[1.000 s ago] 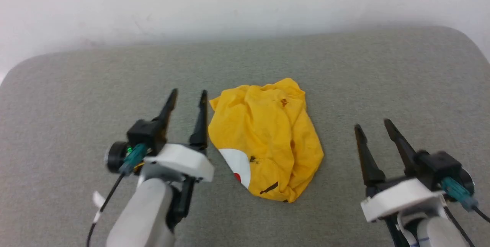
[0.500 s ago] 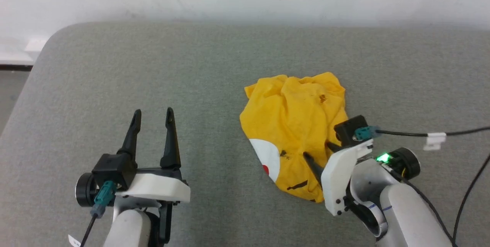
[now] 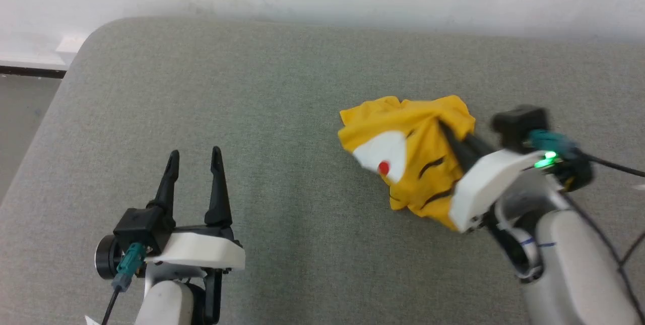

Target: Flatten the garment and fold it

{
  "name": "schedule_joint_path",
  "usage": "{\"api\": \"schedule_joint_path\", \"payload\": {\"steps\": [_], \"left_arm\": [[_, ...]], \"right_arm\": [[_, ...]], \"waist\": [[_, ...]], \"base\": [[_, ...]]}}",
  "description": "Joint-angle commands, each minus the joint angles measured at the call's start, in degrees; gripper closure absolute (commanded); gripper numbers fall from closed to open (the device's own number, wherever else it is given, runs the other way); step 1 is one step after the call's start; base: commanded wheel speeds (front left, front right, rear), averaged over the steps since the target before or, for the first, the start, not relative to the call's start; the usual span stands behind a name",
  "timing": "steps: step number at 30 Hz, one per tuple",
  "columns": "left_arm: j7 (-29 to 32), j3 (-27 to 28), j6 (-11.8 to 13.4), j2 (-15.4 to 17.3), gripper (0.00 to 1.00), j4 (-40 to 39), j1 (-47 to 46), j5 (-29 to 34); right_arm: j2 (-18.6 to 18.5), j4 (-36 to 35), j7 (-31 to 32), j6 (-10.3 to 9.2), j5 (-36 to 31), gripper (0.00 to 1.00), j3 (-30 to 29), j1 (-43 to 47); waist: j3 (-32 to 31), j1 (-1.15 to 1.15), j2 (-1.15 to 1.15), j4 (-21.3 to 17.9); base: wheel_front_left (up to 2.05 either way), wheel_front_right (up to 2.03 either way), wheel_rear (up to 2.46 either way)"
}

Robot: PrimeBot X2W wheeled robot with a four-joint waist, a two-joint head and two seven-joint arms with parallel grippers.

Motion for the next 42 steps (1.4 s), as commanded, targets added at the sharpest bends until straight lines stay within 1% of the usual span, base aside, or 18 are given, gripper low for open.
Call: {"api": "schedule_joint_path", "payload": {"steps": [1,4,6,8,12,14,17,18,19,20,22,26,29,32,36,42], "left_arm": [[-0.27,0.33,-0.38,-0.26,0.0,-0.02,0.61,0.57],[-0.27,0.57,-0.64,-0.32,0.0,-0.19,0.73,0.61],[-0.27,0.6,-0.8,-0.34,0.0,-0.18,0.79,0.6],[-0.27,0.4,-0.89,-0.35,0.0,-0.09,0.87,0.32],[-0.27,-0.11,-0.83,-0.36,0.0,0.11,0.95,-0.18],[-0.27,-0.23,-0.76,-0.37,0.0,0.13,1.0,-0.33],[-0.27,-0.3,-0.71,-0.37,0.0,0.21,1.14,-0.44],[-0.27,-0.29,-0.73,-0.37,0.0,0.29,1.21,-0.45],[-0.27,-0.29,-0.78,-0.37,0.0,0.39,1.28,-0.46],[-0.27,-0.31,-0.87,-0.37,0.0,0.55,1.37,-0.51],[-0.27,-0.55,-1.1,-0.37,0.0,1.05,1.47,-0.64],[-0.27,-1.77,-1.48,-0.37,0.0,2.4,1.34,-1.46],[-0.27,-3.73,-1.74,-0.37,0.0,4.48,0.13,-2.39],[0.09,-6.62,-1.46,-0.38,0.0,8.56,-3.1,-3.86],[4.91,-11.31,-0.53,-0.38,0.0,14.94,-10.81,-6.49],[14.3,-17.06,1.78,-0.38,0.0,26.42,-23.89,-11.54]], "right_arm": [[-0.16,-0.54,-2.4,-0.06,-0.36,1.0,-2.03,-0.77],[-0.16,-1.17,-7.89,-0.06,-1.06,1.0,-9.9,0.0],[-0.16,-0.67,-9.58,-0.06,-1.59,1.0,-15.76,0.85],[-0.16,0.39,-9.9,-0.06,-2.15,1.0,-21.83,2.05],[-0.16,3.69,-7.06,-0.06,-3.04,1.0,-31.67,5.24],[-0.16,5.6,-4.03,-0.06,-3.02,1.0,-34.65,7.24],[-0.16,8.15,1.38,-0.06,-2.43,1.0,-37.49,10.25],[-0.16,8.48,2.47,-0.06,-2.2,0.85,-38.07,11.11],[-0.16,8.52,3.22,-0.06,-2.24,0.21,-38.46,12.01],[-0.16,8.51,3.84,-0.06,-2.1,0.0,-38.85,12.84],[-0.16,7.48,3.0,-0.06,-1.89,0.0,-39.17,14.22],[-0.16,4.05,-4.2,-0.06,-1.91,0.0,-38.82,16.85],[-0.16,0.61,-11.63,-0.06,-1.92,0.0,-35.55,18.55],[-0.16,-2.38,-17.84,-0.06,-2.51,0.0,-30.05,19.98],[-0.16,-3.88,-22.06,-0.06,-1.46,0.0,-24.5,20.8],[-0.16,-2.6,-24.0,-0.06,0.57,0.0,-18.85,19.64]], "waist": [[-0.25,0.0,0.0,-0.34],[-0.57,0.0,0.0,-0.89],[-0.75,0.0,0.0,-1.26],[-0.91,0.0,0.0,-1.58],[-1.07,0.0,0.0,-2.12],[-1.09,0.0,0.0,-2.41],[-1.2,0.0,0.0,-2.89],[-1.29,0.0,0.0,-3.06],[-1.4,0.0,0.0,-3.21],[-1.5,0.0,0.0,-3.39],[-1.73,0.0,0.0,-3.68],[-2.34,0.0,0.0,-4.6],[-1.95,0.0,0.0,-6.34],[-1.06,0.0,0.0,-8.67],[0.9,0.0,0.0,-11.85],[4.41,0.0,0.0,-16.77]], "base": [[0.0,0.0,0.0],[0.0,0.0,0.0],[0.0,0.0,0.0],[0.0,0.0,0.0],[0.0,0.0,0.0],[0.0,0.0,0.0],[0.0,0.0,0.0],[0.0,0.0,0.0],[0.0,0.0,0.0],[0.0,0.0,0.0],[0.0,0.0,0.0],[0.0,0.0,0.0],[0.0,0.0,0.0],[0.0,0.0,0.0],[0.0,0.0,0.0],[0.0,0.0,0.0]]}}
